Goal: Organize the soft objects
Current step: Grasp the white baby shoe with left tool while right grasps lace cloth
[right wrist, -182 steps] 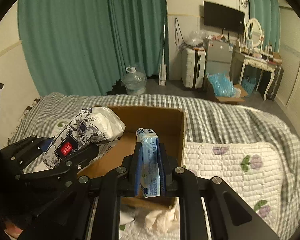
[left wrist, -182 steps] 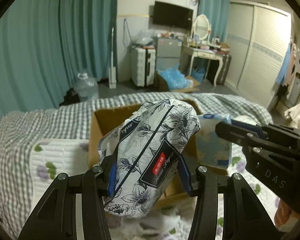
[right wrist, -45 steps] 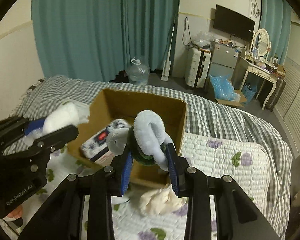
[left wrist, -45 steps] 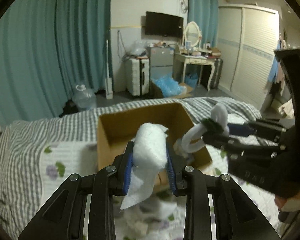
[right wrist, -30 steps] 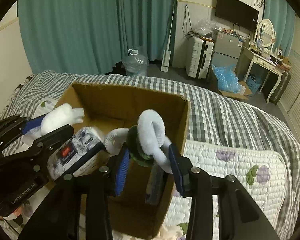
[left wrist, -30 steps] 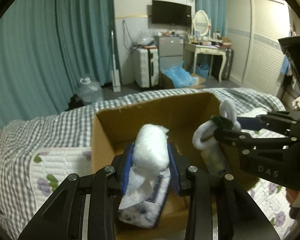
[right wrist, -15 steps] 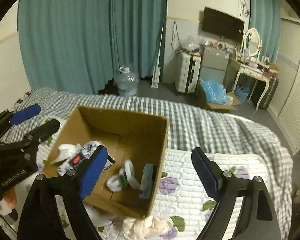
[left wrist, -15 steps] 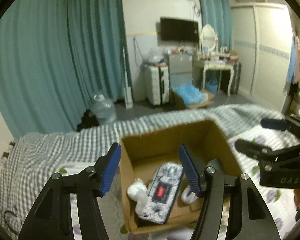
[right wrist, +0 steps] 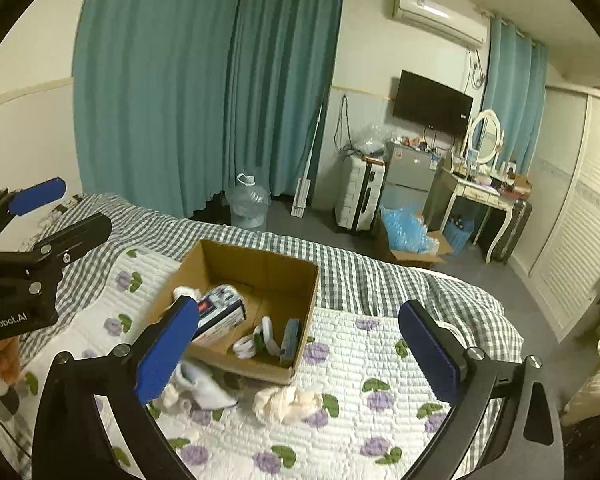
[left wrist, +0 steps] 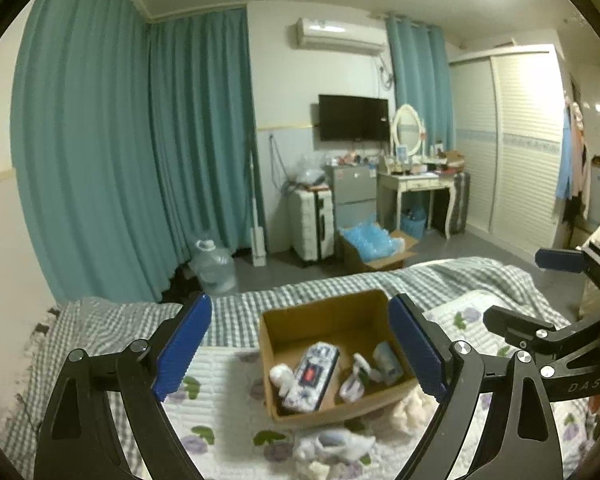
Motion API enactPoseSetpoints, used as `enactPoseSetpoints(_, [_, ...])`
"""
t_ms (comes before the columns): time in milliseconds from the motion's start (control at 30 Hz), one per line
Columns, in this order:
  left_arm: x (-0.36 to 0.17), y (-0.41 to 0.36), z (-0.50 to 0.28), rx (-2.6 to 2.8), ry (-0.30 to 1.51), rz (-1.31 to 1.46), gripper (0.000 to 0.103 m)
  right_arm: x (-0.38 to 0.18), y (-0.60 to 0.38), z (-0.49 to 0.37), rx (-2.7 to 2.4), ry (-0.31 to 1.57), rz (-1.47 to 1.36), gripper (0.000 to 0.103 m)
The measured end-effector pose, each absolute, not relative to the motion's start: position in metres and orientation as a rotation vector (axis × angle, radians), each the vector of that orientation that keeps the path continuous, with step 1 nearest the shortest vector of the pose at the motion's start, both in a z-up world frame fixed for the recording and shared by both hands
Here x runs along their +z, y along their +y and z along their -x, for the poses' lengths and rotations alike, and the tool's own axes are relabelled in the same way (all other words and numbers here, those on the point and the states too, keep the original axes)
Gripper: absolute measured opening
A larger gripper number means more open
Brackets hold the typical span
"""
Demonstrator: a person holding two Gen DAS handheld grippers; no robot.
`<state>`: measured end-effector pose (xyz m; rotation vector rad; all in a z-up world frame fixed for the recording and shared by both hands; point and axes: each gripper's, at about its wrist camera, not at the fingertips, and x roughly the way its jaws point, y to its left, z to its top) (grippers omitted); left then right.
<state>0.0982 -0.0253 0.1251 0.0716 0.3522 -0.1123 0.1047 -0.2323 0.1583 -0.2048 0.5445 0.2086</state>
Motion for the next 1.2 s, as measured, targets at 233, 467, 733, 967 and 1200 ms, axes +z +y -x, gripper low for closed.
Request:
enactPoseSetpoints(233, [0.090, -0.020, -0.069, -0.111, 0.379, -0.079, 0.091, 0.128, -0.221, -0.067, 0.214, 0.566, 0.226, 0.101])
enactPoseSetpoints(467, [0.025, -0.024, -0.072, -0.084, 0.464, -0.091, 0.091, 0.068, -0.224, -0.085, 0.210, 0.668, 0.195, 0.101])
enactPoseSetpoints(733, [-0.056, -0.021, -0.106, -0.082, 0.619, -0.039, 0.091, -0.017, -0.234, -0.138, 0.166, 0.797, 0.205, 0.101])
enactPoseSetpoints(967, [-0.128, -0.016, -0.133, -0.066, 0.784, -0.010, 0.090, -0.069, -0.245, -0.175, 0.194, 0.880, 0.179, 0.101])
enactPoseSetpoints(1200, [-0.153, -0.020, -0.140, -0.083, 0.854, -0.001, 0.089, -0.103, -0.236, -0.187, 0.223, 0.953, 0.219, 0.088])
